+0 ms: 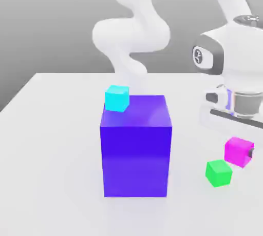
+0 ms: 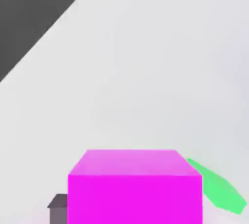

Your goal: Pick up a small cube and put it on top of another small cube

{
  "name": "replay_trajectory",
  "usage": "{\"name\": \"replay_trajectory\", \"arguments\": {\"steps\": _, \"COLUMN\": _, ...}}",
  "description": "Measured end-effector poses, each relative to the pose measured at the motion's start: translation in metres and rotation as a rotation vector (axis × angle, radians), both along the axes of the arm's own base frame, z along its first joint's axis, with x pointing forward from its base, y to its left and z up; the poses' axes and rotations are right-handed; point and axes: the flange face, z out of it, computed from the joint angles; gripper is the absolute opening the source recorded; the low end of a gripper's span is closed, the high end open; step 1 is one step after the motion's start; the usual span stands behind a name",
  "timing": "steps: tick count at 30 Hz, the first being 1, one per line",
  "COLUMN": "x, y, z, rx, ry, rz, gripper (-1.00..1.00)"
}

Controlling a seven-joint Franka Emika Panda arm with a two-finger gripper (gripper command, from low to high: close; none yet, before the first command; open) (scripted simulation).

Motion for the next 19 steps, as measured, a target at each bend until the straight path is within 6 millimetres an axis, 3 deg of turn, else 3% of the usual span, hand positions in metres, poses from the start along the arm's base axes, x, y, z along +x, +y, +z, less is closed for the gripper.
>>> {"name": "replay_trajectory", "arguments": {"steps": 3, "x": -0.009, "y": -0.017, "z": -0.011, "rx": -0.034, "ry": 0.007, "rz": -0.085, "gripper": -1.00}}
{"name": "replay_trajectory", "arguments": {"steps": 10, "x": -0.006, "y": -0.018, "z": -0.035, "rx": -0.040, "ry": 0.000, "rz": -0.101, "gripper": -1.00}}
{"name": "replay_trajectory", "arguments": {"steps": 17, "x": -0.011, "y": -0.018, "z": -0.072, "rx": -0.038, "ry": 0.009, "rz": -0.094, "gripper": -1.00}}
{"name": "replay_trajectory", "arguments": {"steps": 18, "x": -0.012, "y": -0.018, "z": -0.076, "rx": -0.038, "ry": 0.011, "rz": -0.093, "gripper": 1.00}}
{"name": "replay_trajectory", "arguments": {"steps": 19, "x": -0.012, "y": -0.018, "z": -0.076, "rx": -0.038, "ry": 0.011, "rz": -0.093, "gripper": 1.00}}
